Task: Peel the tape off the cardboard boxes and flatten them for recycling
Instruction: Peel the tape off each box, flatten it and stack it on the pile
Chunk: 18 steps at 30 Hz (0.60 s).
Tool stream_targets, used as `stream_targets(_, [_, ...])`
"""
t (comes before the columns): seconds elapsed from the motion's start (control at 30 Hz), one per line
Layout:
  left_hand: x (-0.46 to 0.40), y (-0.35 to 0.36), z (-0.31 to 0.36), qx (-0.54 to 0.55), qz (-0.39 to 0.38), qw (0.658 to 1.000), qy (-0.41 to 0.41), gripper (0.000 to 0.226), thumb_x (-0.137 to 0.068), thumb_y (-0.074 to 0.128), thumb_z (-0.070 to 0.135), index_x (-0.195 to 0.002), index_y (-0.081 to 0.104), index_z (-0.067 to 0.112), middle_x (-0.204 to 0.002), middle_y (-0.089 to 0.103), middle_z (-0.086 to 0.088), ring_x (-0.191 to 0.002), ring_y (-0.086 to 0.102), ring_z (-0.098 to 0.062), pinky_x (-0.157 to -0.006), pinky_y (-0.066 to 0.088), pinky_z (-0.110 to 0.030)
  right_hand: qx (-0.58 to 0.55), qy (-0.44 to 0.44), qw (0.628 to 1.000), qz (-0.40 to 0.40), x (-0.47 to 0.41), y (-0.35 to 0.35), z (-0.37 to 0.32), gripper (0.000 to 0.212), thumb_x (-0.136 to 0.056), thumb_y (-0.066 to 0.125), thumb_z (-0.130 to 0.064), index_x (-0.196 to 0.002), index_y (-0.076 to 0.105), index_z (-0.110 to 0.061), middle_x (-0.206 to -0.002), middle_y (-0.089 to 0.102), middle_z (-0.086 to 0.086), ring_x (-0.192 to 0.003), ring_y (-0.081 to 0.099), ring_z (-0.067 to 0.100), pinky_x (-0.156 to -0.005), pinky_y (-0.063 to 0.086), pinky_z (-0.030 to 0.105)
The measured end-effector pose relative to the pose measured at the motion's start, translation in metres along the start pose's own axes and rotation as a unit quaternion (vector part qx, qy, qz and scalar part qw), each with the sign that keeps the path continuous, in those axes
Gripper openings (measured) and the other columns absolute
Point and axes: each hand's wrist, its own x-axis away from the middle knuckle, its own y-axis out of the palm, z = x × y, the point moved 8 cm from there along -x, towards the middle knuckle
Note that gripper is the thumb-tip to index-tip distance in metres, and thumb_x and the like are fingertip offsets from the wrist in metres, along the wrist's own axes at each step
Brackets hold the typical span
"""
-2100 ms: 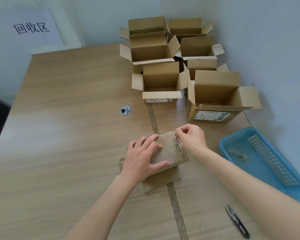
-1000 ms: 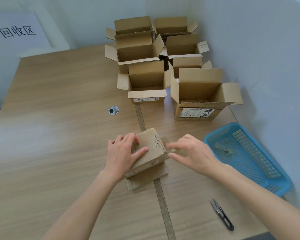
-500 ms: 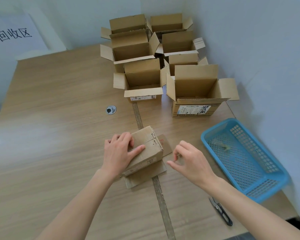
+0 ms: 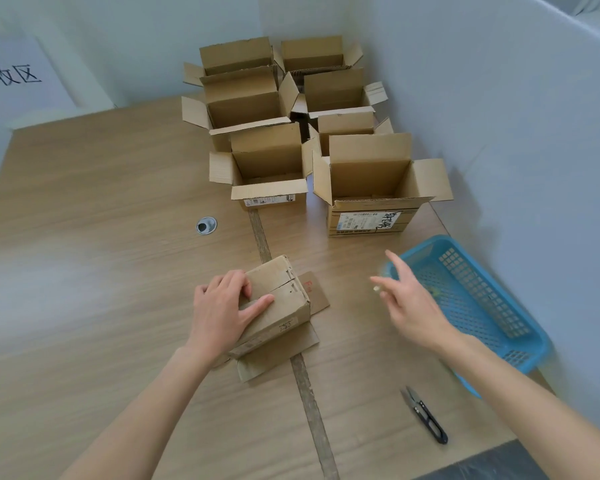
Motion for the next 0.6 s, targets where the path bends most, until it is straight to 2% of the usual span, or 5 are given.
stream_targets(0.13, [0.000, 0.001, 0.002, -0.005, -0.007, 1.000, -0.002, 0.047, -0.086, 0.040, 0.078, -0.082, 0.041, 0.031, -0.087, 0.054, 0.017, -0.087, 0.049, -0.012, -0.077, 0.035, -0.039, 0.047, 0.092, 0.995, -0.010, 0.010, -0.013, 0.064, 0.035, -0.103, 0.054, -0.025, -0.136, 0.063, -0.015, -0.165, 0.009, -0.003, -0.134, 0.048, 0.023, -0.106, 0.044, 0.045])
stream_targets(0.23, [0.000, 0.000, 0.001, -0.005, -0.009, 1.000, -0.005, 0.048, -0.085, 0.039, 0.078, -0.081, 0.041, 0.031, -0.085, 0.052, 0.017, -0.086, 0.049, -0.012, -0.078, 0.035, -0.039, 0.094, 0.156, 0.983, 0.001, 0.020, -0.022, 0.099, 0.039, -0.104, 0.050, -0.029, -0.141, 0.059, -0.018, -0.145, 0.031, 0.002, -0.133, 0.037, 0.026, -0.104, 0.040, 0.047])
stream_targets(0.43, [-0.001, 0.001, 0.001, 0.000, -0.006, 1.000, -0.001, 0.046, -0.087, 0.042, 0.077, -0.081, 0.040, 0.031, -0.084, 0.052, 0.016, -0.085, 0.050, -0.013, -0.077, 0.036, -0.041, 0.068, 0.140, 0.983, 0.093, 0.025, -0.048, 0.090, 0.053, -0.093, 0.069, -0.010, -0.141, 0.058, -0.028, -0.093, 0.072, -0.007, -0.098, 0.064, 0.025, -0.088, 0.050, 0.043])
stream_targets(0.5, [0.000, 0.001, 0.002, 0.002, -0.007, 1.000, 0.002, 0.047, -0.088, 0.044, 0.078, -0.080, 0.040, 0.032, -0.084, 0.051, 0.016, -0.085, 0.050, -0.013, -0.077, 0.036, -0.041, 0.047, 0.155, 0.981, 0.112, 0.026, -0.052, 0.089, 0.051, -0.087, 0.074, -0.009, -0.134, 0.062, -0.025, -0.097, 0.074, -0.007, -0.091, 0.069, 0.021, -0.087, 0.053, 0.043])
stream_targets(0.6, [0.000, 0.005, 0.012, 0.013, -0.022, 1.000, 0.019, 0.046, -0.089, 0.047, 0.076, -0.081, 0.041, 0.032, -0.085, 0.051, 0.017, -0.085, 0.050, -0.013, -0.077, 0.036, -0.041, 0.042, 0.165, 0.980, 0.102, 0.025, -0.050, 0.092, 0.025, -0.085, 0.077, -0.007, -0.107, 0.072, -0.018, -0.111, 0.058, -0.004, -0.081, 0.067, 0.013, -0.080, 0.051, 0.034])
